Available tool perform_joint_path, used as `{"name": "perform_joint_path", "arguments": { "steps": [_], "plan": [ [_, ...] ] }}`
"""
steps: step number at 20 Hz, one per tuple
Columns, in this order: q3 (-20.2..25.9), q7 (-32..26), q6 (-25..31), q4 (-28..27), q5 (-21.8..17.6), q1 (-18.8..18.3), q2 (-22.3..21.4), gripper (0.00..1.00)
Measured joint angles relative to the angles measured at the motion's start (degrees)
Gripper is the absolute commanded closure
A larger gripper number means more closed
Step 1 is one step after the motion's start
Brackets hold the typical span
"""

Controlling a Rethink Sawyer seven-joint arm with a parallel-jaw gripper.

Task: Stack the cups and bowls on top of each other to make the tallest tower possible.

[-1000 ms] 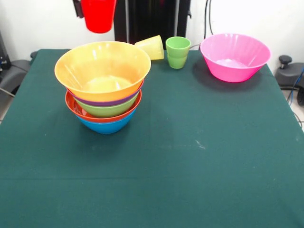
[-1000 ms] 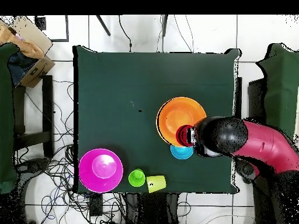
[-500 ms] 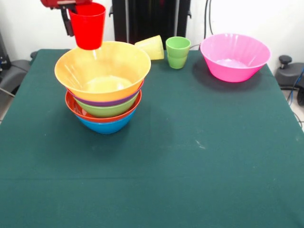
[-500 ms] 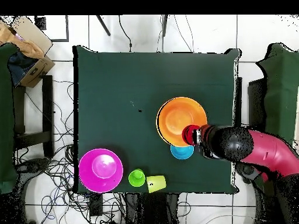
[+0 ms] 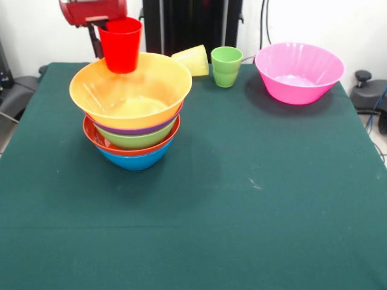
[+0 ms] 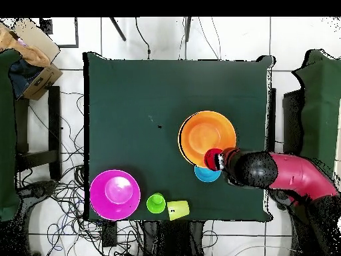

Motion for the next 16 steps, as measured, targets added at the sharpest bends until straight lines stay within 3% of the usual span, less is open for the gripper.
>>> {"name": "perform_joint_path", "arguments": {
  "steps": [16],
  "plan": [
    [3.29, 0.00, -11.72, 2.16, -9.16, -1.32, 6.55, 1.00]
  ]
}}
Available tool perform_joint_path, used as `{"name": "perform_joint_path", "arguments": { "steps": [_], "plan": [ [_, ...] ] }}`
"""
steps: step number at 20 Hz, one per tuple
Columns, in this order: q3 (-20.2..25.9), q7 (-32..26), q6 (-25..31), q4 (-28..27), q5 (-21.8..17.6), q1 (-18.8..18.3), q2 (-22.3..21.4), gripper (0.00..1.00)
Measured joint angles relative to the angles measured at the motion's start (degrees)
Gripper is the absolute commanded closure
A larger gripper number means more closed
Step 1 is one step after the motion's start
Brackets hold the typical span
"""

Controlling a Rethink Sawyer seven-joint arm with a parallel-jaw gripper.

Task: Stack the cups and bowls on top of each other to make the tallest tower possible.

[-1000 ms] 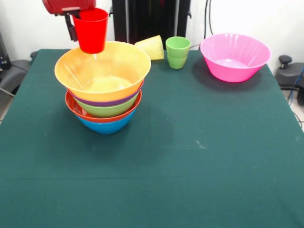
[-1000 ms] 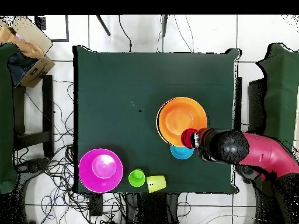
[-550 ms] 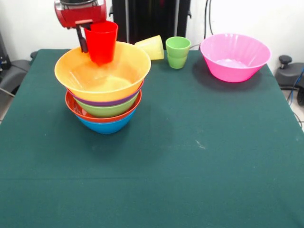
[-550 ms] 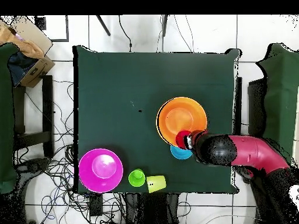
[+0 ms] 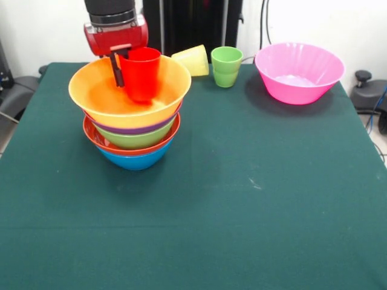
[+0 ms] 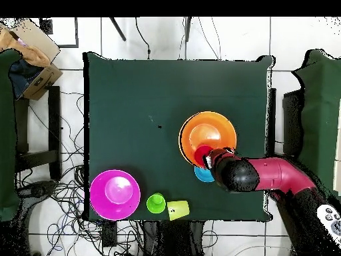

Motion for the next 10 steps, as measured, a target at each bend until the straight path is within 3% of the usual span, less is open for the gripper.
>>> {"name": "perform_joint_path", "arguments": {
  "steps": [10],
  "plan": [
    [0.00, 0.00, -0.38, 0.00, -0.36, 1.23, 0.62, 1.00]
  ]
}}
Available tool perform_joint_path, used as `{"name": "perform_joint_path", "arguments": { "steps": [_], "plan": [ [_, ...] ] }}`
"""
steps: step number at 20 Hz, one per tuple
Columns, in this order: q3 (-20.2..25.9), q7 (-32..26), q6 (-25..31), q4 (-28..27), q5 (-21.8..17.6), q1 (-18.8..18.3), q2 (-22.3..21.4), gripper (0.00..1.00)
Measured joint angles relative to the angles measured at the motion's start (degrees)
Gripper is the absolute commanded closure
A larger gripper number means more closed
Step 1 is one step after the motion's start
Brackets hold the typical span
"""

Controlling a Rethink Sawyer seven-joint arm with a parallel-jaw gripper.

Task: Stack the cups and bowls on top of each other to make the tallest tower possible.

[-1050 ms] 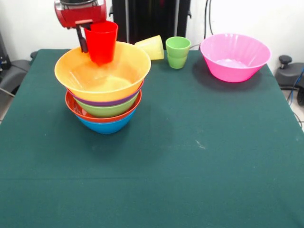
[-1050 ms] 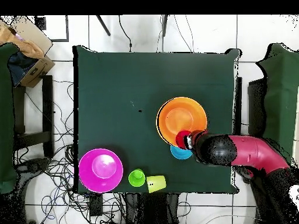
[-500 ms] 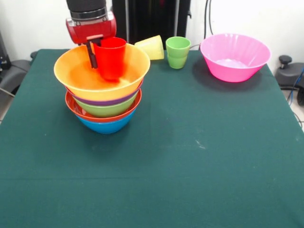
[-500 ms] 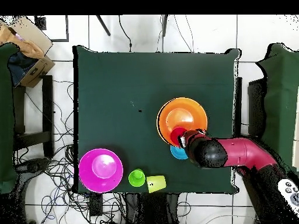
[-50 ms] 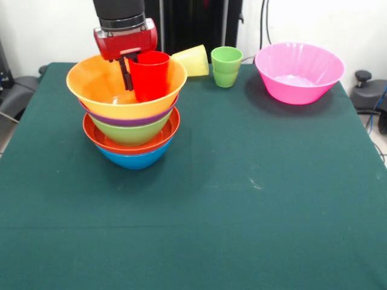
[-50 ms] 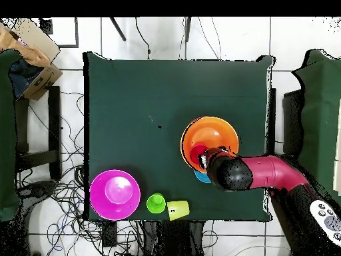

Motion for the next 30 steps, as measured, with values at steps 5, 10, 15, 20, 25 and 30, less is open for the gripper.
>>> {"name": "perform_joint_path", "arguments": {
  "steps": [5, 10, 15, 20, 25, 30],
  "plan": [
    [0.00, 0.00, 0.01, 0.00, -0.01, 0.00, 0.00, 1.00],
    [0.00, 0.00, 0.01, 0.00, -0.01, 0.00, 0.00, 1.00],
    [0.00, 0.00, 0.01, -0.04, -0.01, 0.05, 0.00, 1.00],
    [-0.01, 0.00, 0.01, -0.34, -0.02, 0.62, 0.00, 1.00],
    [-0.02, 0.00, 0.03, -0.62, -0.01, 1.47, 0.01, 0.00],
    [-0.01, 0.00, 0.96, -0.76, 0.03, 2.84, 0.00, 0.00]
  ]
}}
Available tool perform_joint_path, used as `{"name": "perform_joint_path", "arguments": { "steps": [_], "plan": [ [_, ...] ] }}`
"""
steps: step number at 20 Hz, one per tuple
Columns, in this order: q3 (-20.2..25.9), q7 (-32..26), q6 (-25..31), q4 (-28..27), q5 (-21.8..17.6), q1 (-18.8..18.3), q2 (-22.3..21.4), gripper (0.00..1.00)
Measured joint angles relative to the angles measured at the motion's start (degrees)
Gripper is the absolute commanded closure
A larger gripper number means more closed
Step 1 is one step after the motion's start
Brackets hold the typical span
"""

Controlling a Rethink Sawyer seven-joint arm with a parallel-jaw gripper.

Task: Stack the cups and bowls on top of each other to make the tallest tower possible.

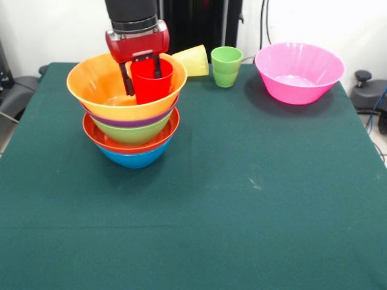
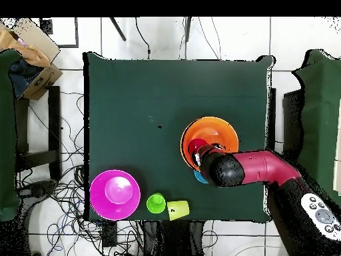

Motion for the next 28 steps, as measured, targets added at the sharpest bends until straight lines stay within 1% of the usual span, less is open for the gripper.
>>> {"name": "perform_joint_path", "arguments": {
  "steps": [7, 10, 11, 13, 14, 15, 17, 19, 20, 24, 25, 26, 28],
  "plan": [
    [0.00, 0.00, 2.61, -0.63, 0.10, 0.48, -0.06, 0.00],
    [0.06, 0.00, 4.93, -0.65, 1.27, 0.48, -0.67, 0.00],
    [0.24, 0.00, 7.38, -0.81, 2.64, 0.52, -1.64, 0.00],
    [0.45, 0.00, 9.56, -1.05, 3.73, 0.56, -2.56, 0.00],
    [0.75, 0.00, 12.01, -1.45, 4.83, 0.59, -3.69, 0.00],
    [1.34, 0.00, 16.05, -2.45, 6.46, 0.64, -5.59, 0.00],
    [1.71, 0.00, 18.42, -3.17, 7.24, 0.67, -6.73, 0.00],
    [2.58, 0.00, 23.13, -4.94, 8.73, 0.70, -9.02, 0.00],
    [3.74, 0.00, 27.85, -7.35, 10.03, 0.72, -11.30, 0.00],
    [5.37, 0.00, 33.49, -11.36, 11.84, 0.79, -14.11, 0.00],
    [5.52, 0.00, 33.98, -11.81, 11.97, 0.82, -14.39, 0.00],
    [6.28, 0.00, 35.90, -13.86, 12.40, 0.95, -15.64, 0.00],
    [6.82, 0.00, 36.57, -14.90, 12.66, 1.03, -16.43, 0.00]
  ]
}}
